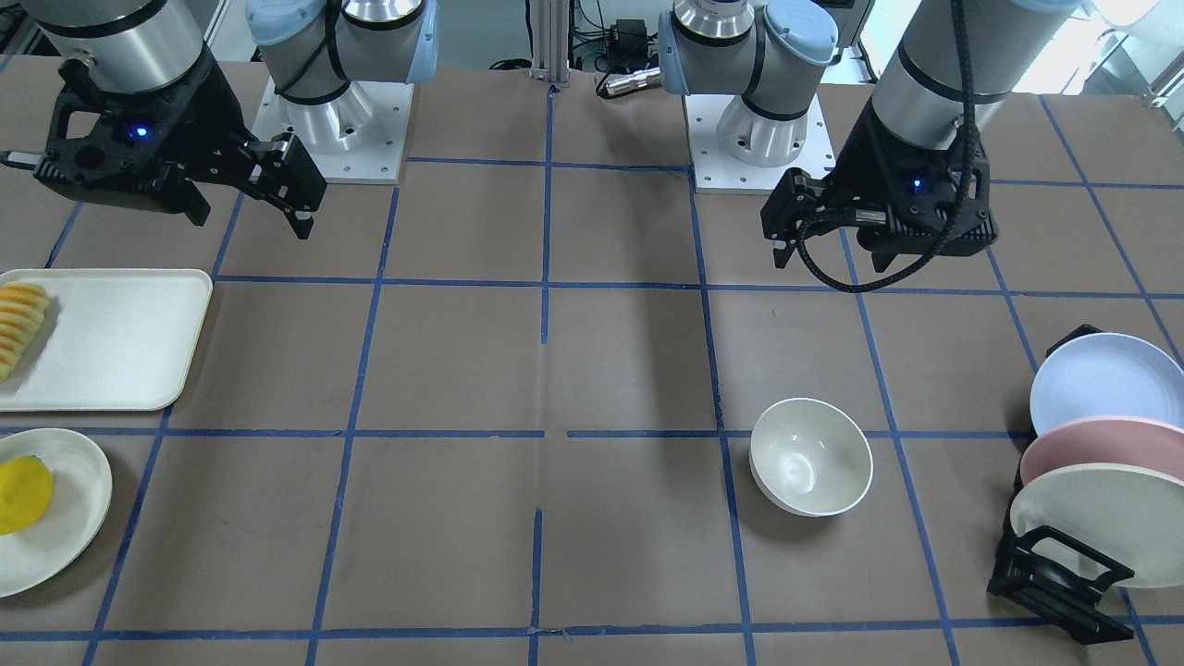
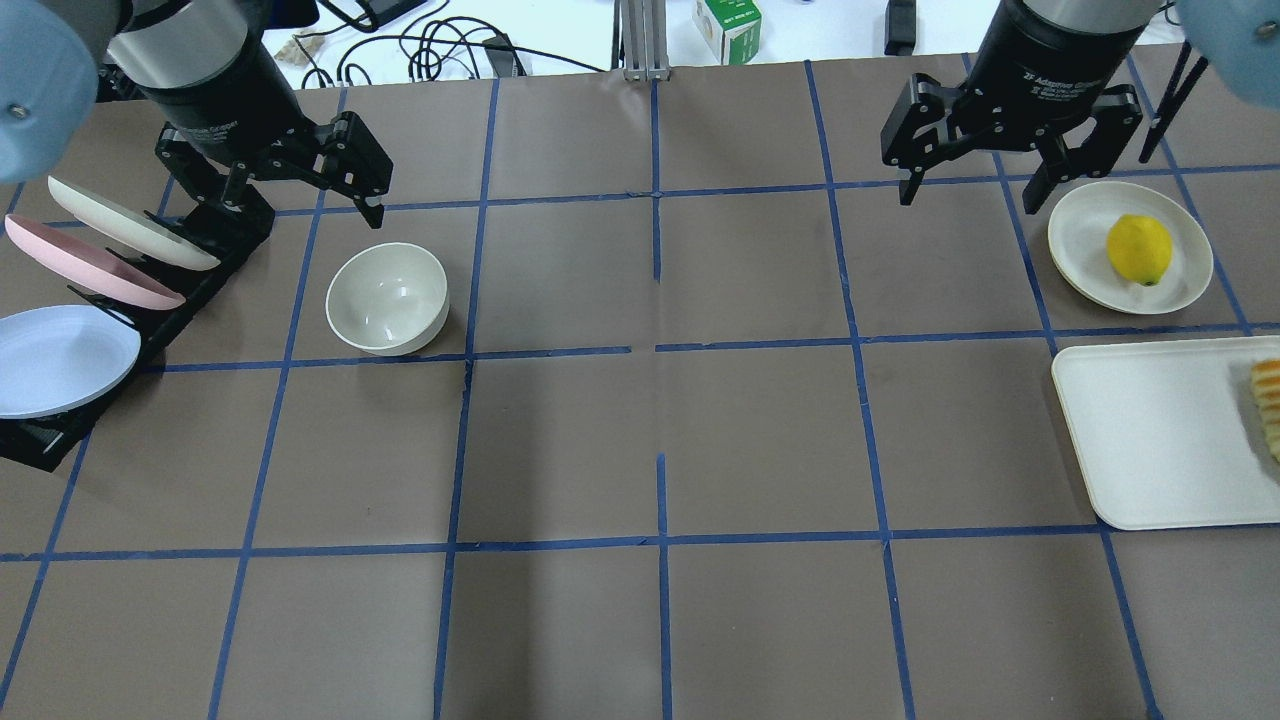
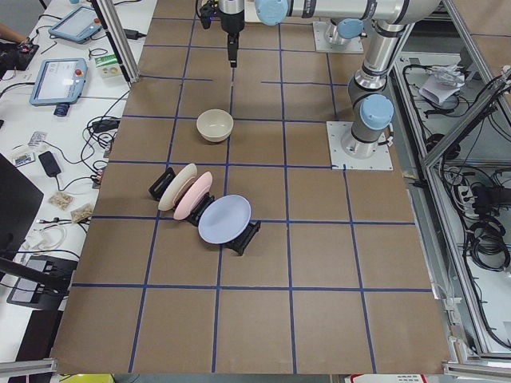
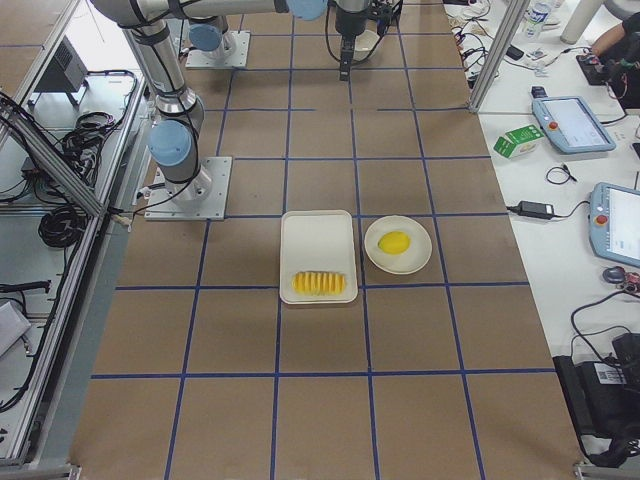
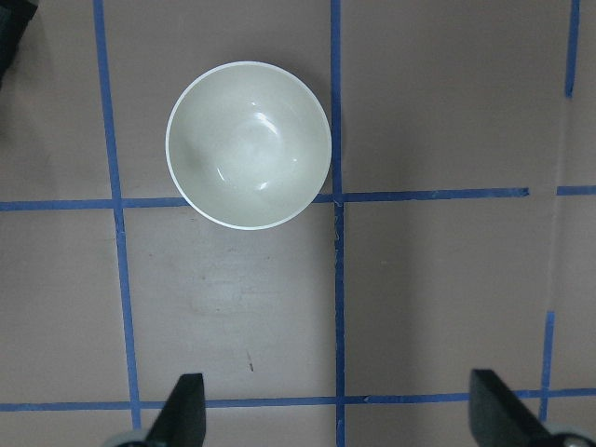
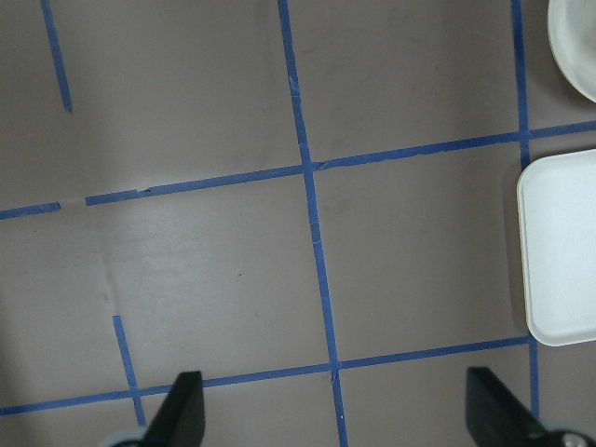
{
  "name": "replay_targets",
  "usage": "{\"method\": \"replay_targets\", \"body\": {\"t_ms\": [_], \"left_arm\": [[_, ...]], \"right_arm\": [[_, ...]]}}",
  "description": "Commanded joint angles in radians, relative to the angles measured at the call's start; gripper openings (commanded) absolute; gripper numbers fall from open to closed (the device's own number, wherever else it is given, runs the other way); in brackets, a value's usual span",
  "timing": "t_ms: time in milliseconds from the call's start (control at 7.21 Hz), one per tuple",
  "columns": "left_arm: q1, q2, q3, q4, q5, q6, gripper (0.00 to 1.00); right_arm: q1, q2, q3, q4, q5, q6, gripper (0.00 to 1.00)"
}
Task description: Place bowl and put lemon in it
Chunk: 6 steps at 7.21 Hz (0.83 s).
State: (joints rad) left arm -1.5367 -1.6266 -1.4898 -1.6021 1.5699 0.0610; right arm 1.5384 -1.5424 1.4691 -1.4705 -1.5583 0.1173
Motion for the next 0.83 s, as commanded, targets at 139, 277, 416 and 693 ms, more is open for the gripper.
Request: {"method": "replay_targets", "body": {"t_ms": [139, 277, 416, 693], "left_arm": [[-0.006, -0.002, -0.01, 0.04, 0.006, 0.011, 1.0], [-0.006, 0.008, -0.012, 0.042, 0.012, 0.013, 1.0], [-0.003, 0.016, -0.003, 0.042, 0.013, 0.013, 1.0], [-0.006, 0.014, -0.01, 0.042, 0.013, 0.011, 1.0]], "right_arm": [[-0.098, 0.008, 0.0, 0.004, 0.0, -0.004, 1.0], [-0.104, 0.008, 0.0, 0.0, -0.002, -0.004, 1.0], [-0.107, 0.013, 0.003, -0.008, -0.035, -0.002, 1.0], [-0.167, 0.045, 0.007, -0.037, -0.091, -0.017, 1.0]]}}
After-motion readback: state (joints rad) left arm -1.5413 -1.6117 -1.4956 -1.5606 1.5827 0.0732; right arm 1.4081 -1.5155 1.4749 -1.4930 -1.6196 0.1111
